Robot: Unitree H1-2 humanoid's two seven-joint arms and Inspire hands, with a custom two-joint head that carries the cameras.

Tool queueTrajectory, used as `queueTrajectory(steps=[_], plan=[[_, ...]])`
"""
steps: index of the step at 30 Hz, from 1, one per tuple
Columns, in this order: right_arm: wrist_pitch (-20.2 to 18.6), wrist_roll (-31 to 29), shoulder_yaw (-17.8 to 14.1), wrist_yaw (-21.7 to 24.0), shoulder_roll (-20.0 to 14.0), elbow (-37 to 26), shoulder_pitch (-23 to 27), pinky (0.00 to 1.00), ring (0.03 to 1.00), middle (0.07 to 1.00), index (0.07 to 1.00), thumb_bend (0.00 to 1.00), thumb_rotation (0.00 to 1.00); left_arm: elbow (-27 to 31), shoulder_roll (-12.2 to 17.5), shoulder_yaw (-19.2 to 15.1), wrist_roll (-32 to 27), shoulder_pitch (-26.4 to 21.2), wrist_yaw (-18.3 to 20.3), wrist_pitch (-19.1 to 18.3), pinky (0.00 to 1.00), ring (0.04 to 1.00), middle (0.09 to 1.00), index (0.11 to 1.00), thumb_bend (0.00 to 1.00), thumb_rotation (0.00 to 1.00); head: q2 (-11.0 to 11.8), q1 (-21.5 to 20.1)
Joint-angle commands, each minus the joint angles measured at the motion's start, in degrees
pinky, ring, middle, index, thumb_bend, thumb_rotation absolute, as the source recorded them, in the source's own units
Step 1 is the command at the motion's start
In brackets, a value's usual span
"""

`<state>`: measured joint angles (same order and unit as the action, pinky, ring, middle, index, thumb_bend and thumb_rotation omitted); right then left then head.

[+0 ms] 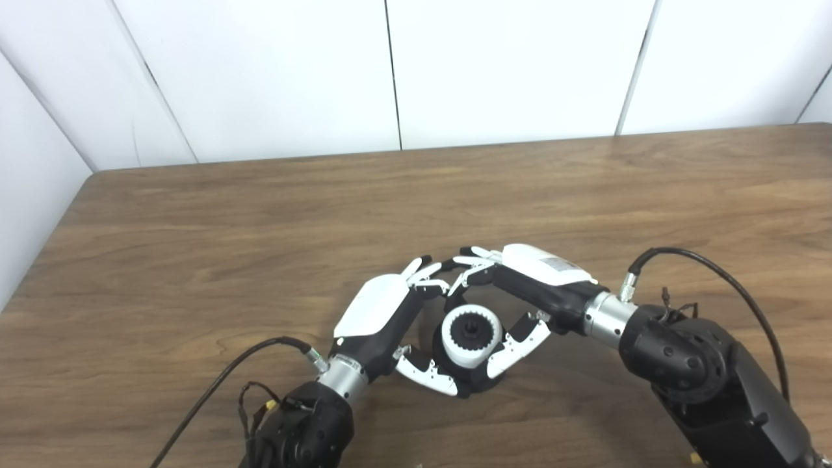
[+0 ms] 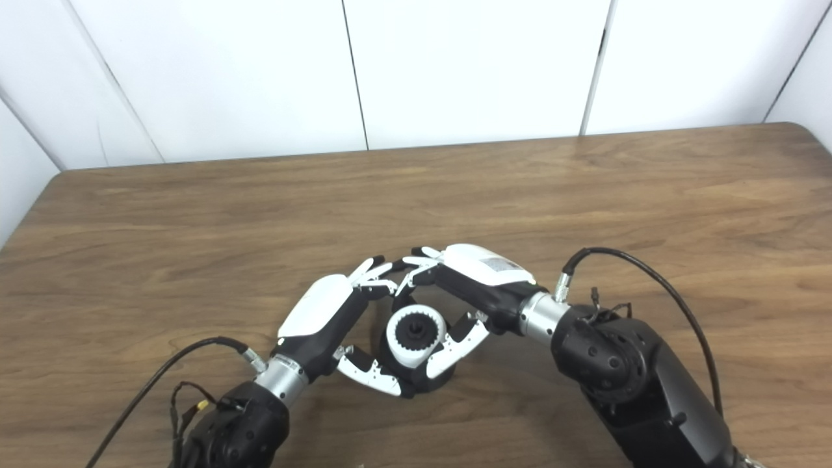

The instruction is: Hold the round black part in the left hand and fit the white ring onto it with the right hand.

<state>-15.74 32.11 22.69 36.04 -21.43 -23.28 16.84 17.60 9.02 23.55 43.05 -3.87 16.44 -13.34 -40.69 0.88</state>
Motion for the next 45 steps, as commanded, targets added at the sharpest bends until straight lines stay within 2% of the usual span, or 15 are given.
queueTrajectory(steps=[1,10,19,27,37,41,45], plan=[[0.44,-0.2,-1.18,-0.71,-0.25,-0.56,2.4,1.0,1.0,0.924,0.653,1.0,0.36,-0.99,1.34,-0.44,2.2,0.27,0.95,-2.01,0.93,1.0,0.945,0.605,1.0,0.21,-0.07,0.05],[0.32,-0.07,-1.7,-0.68,-0.04,-0.16,2.77,1.0,1.0,0.927,0.643,1.0,0.35,-1.02,1.84,-1.03,1.84,0.0,1.37,-1.87,0.92,1.0,0.938,0.645,1.0,0.24,-0.02,0.03],[0.18,-0.05,-2.24,-1.02,0.02,-0.23,2.6,1.0,1.0,0.924,0.638,1.0,0.34,-0.9,2.13,-1.72,0.45,0.1,1.38,-1.5,0.91,1.0,0.938,0.693,1.0,0.22,0.08,0.01],[-0.17,0.34,-2.72,-0.87,-0.26,-0.61,2.96,1.0,1.0,0.923,0.64,1.0,0.35,-0.3,2.7,-1.97,1.22,-0.15,2.78,-2.21,0.95,1.0,0.945,0.742,1.0,0.23,0.31,0.03],[-1.8,0.78,-4.27,-0.88,-0.35,-1.47,3.48,1.0,1.0,0.925,0.707,1.0,0.34,0.84,2.98,-3.85,0.36,0.02,3.42,-3.04,0.95,1.0,0.943,0.787,1.0,0.21,0.67,0.04],[-1.23,0.6,-4.96,-1.41,-0.32,-1.4,3.46,0.97,1.0,0.929,0.739,1.0,0.34,1.38,3.28,-4.81,-0.32,0.3,3.55,-2.95,0.93,1.0,0.946,0.79,1.0,0.21,0.82,-0.01],[-1.59,0.6,-5.91,-1.4,-0.38,-2.04,3.58,0.97,1.0,0.932,0.767,1.0,0.37,2.75,3.82,-6.0,-1.61,0.29,5.02,-3.55,0.93,0.999,0.948,0.795,1.0,0.23,0.96,-0.11]])
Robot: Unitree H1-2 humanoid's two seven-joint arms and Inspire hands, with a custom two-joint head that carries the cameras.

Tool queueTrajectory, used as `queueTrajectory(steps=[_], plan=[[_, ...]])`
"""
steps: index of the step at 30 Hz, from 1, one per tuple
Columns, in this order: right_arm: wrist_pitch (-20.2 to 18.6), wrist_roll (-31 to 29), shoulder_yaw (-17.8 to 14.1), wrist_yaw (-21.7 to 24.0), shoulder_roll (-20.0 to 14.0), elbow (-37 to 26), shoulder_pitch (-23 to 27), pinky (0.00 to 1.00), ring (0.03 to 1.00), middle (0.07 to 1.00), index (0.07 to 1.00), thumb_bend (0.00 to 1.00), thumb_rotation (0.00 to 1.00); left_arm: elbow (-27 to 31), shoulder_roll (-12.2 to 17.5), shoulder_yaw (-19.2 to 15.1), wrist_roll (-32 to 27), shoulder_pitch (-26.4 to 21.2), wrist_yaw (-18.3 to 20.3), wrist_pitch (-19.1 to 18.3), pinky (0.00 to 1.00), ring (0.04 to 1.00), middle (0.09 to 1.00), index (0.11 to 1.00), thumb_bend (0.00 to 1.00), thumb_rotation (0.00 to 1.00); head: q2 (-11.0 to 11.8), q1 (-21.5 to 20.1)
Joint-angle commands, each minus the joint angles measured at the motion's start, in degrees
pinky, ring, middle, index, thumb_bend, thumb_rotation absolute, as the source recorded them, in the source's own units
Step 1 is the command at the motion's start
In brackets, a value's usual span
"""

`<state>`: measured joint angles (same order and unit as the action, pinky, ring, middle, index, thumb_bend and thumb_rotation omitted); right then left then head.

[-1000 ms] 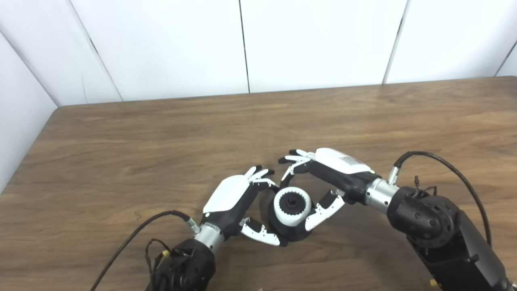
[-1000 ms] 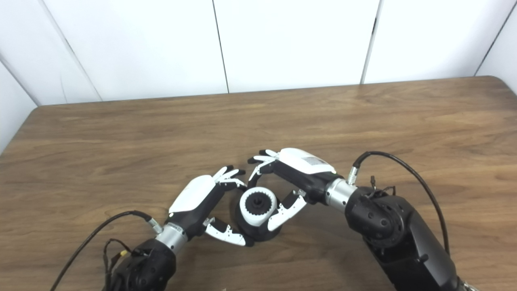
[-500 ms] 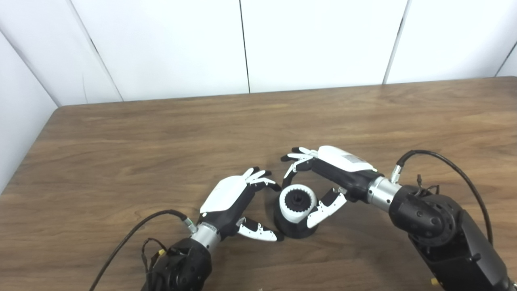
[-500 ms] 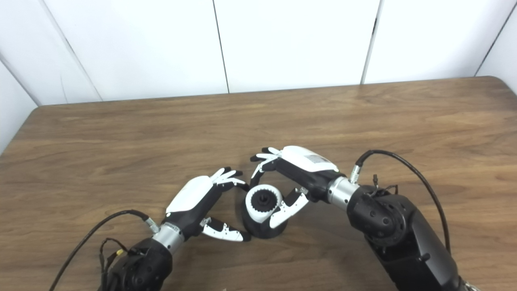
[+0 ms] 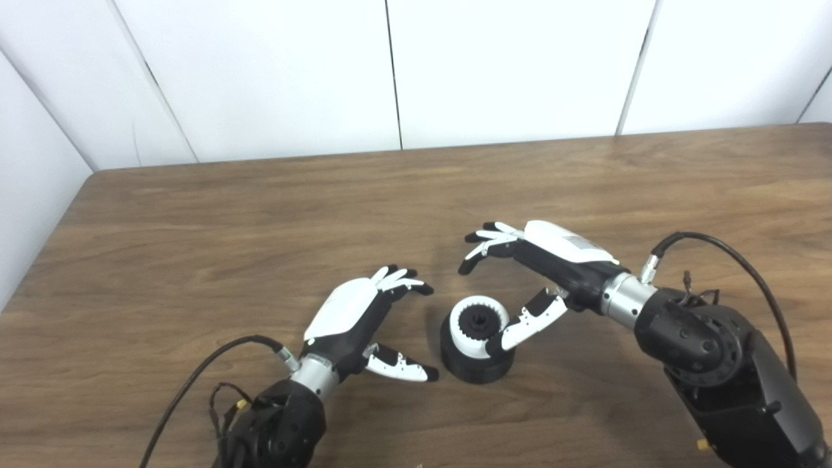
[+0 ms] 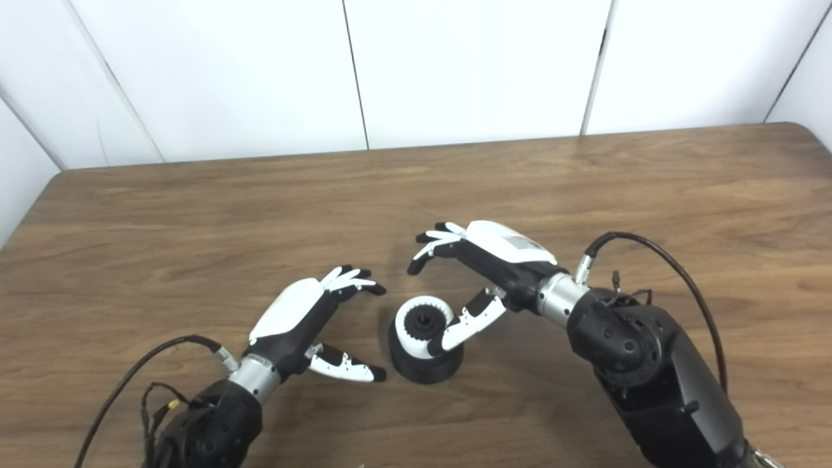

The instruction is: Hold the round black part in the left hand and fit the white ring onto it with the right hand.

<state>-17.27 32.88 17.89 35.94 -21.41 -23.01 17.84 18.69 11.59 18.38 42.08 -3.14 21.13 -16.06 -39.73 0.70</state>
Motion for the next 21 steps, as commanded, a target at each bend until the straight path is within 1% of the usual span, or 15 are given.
queueTrajectory(steps=[1,6,9,11,12,13,15,17,21], plan=[[-0.19,-0.18,-1.39,-1.27,-0.43,-2.48,2.6,0.97,1.0,0.932,0.77,1.0,0.37,2.14,1.49,-1.22,-1.23,-0.49,0.9,-1.06,0.93,0.999,0.949,0.796,1.0,0.23,0.09,0.04],[-1.03,-1.0,-2.95,-1.11,-0.56,-2.94,2.35,0.97,1.0,0.934,0.779,1.0,0.37,4.64,2.66,-3.16,-4.14,-0.48,3.02,-2.7,0.92,0.998,0.953,0.807,1.0,0.21,0.7,-0.12],[-1.22,-2.15,-4.4,-1.21,-1.32,-3.17,1.53,0.97,0.999,0.936,0.787,1.0,0.36,6.56,3.99,-4.93,-6.83,-0.46,5.45,-5.34,0.94,1.0,0.97,0.856,1.0,0.21,1.12,-0.08],[-1.35,-3.88,-5.99,-1.61,-1.62,-3.24,0.44,0.97,0.994,0.936,0.79,1.0,0.36,7.21,4.36,-6.76,-9.88,0.11,6.18,-6.86,0.95,1.0,0.978,0.878,1.0,0.21,1.39,0.06],[-1.35,-4.76,-6.85,-1.93,-1.74,-3.2,-0.27,0.94,0.99,0.935,0.794,1.0,0.35,7.09,4.46,-7.6,-11.05,0.6,5.94,-6.99,0.94,1.0,0.979,0.885,0.99,0.23,1.49,0.06],[-1.26,-5.69,-7.74,-2.37,-1.86,-3.04,-1.08,0.91,0.983,0.934,0.799,1.0,0.35,6.85,4.48,-8.33,-11.89,1.17,5.45,-6.8,0.92,0.989,0.974,0.887,0.96,0.27,1.46,0.04],[-1.34,-7.29,-9.31,-3.13,-2.03,-2.85,-2.75,0.88,0.978,0.934,0.809,1.0,0.36,6.67,4.37,-9.52,-13.36,2.25,4.73,-6.92,0.9,0.972,0.968,0.891,0.91,0.31,1.43,-0.09],[-1.15,-8.42,-10.62,-4.16,-2.17,-2.43,-4.43,0.87,0.971,0.934,0.825,1.0,0.39,6.37,4.03,-10.78,-15.38,3.25,3.79,-6.95,0.9,0.954,0.964,0.906,0.84,0.37,1.42,-0.35],[-0.59,-9.03,-12.02,-5.88,-2.6,-2.18,-6.82,0.88,0.965,0.934,0.837,1.0,0.44,5.87,3.36,-12.49,-18.52,4.65,1.46,-5.93,0.89,0.945,0.96,0.924,0.82,0.39,1.6,-1.07]])
